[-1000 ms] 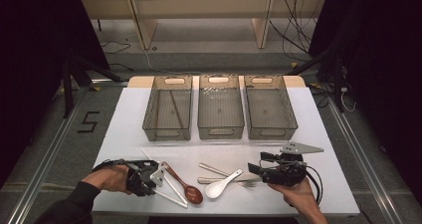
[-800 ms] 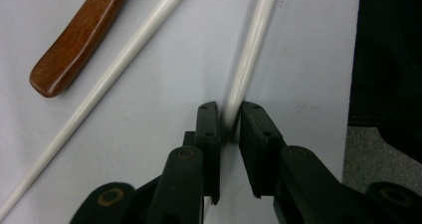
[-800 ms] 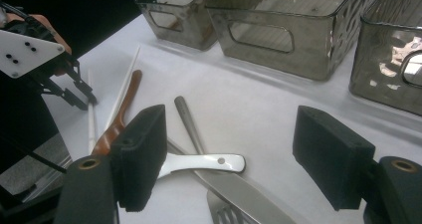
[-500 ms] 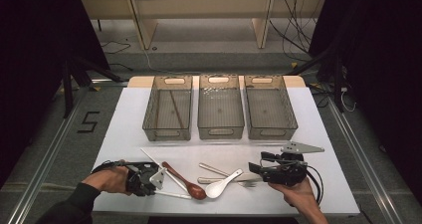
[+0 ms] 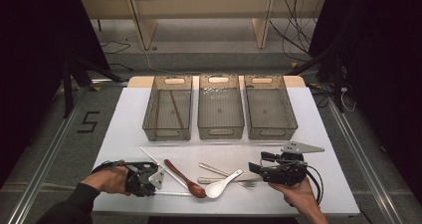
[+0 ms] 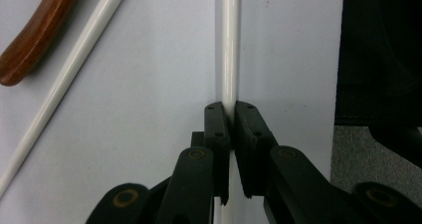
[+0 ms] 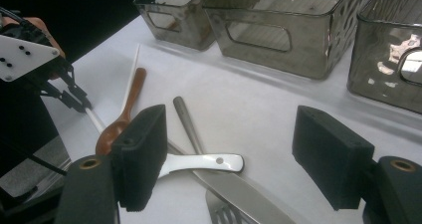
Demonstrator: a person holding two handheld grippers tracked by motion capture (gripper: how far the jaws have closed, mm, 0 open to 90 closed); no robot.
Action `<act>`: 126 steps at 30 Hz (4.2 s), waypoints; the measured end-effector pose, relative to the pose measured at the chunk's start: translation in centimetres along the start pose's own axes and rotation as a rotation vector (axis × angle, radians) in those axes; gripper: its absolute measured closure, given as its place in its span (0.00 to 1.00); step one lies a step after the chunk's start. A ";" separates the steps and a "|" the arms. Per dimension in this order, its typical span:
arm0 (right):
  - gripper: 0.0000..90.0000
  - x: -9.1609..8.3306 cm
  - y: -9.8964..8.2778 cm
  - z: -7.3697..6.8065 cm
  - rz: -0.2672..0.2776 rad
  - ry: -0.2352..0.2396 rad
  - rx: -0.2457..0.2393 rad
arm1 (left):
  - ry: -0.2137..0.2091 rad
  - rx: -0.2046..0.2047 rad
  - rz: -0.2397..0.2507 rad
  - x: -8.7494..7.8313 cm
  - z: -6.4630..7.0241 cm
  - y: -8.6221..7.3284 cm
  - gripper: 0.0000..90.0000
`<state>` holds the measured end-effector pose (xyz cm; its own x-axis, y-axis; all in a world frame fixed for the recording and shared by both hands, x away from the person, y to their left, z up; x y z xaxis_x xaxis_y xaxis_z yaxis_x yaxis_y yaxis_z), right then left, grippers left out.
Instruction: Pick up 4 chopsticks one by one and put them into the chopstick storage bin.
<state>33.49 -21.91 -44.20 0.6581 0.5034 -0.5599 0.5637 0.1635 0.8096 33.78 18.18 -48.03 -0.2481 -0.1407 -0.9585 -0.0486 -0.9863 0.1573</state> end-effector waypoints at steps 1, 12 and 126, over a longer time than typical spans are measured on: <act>0.34 0.0 0.0 0.0 -0.001 0.000 0.001 | -0.001 -0.001 0.002 0.0 0.0 0.0 0.94; 0.34 0.1 0.0 0.0 -0.002 0.004 0.002 | 0.012 -0.019 0.012 -1.3 0.2 -0.6 0.94; 0.31 -1.1 -0.2 -0.5 0.094 0.014 0.007 | 0.427 -0.729 0.768 -14.4 -17.7 0.4 0.93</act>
<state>32.40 -22.03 -43.63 0.7014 0.5279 -0.4789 0.5031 0.1093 0.8573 54.49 18.33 -38.41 0.3863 -0.6086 -0.6931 0.5819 -0.4222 0.6950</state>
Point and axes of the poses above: each handheld gripper's, and its own axes: x roughly forward along the jaws, y roughly out of its top, z roughly to its right, the point moved 2 cm from there along x, roughly forward along the jaws, and after that the axes turned 15 degrees about -y, right-handed, at the moved point
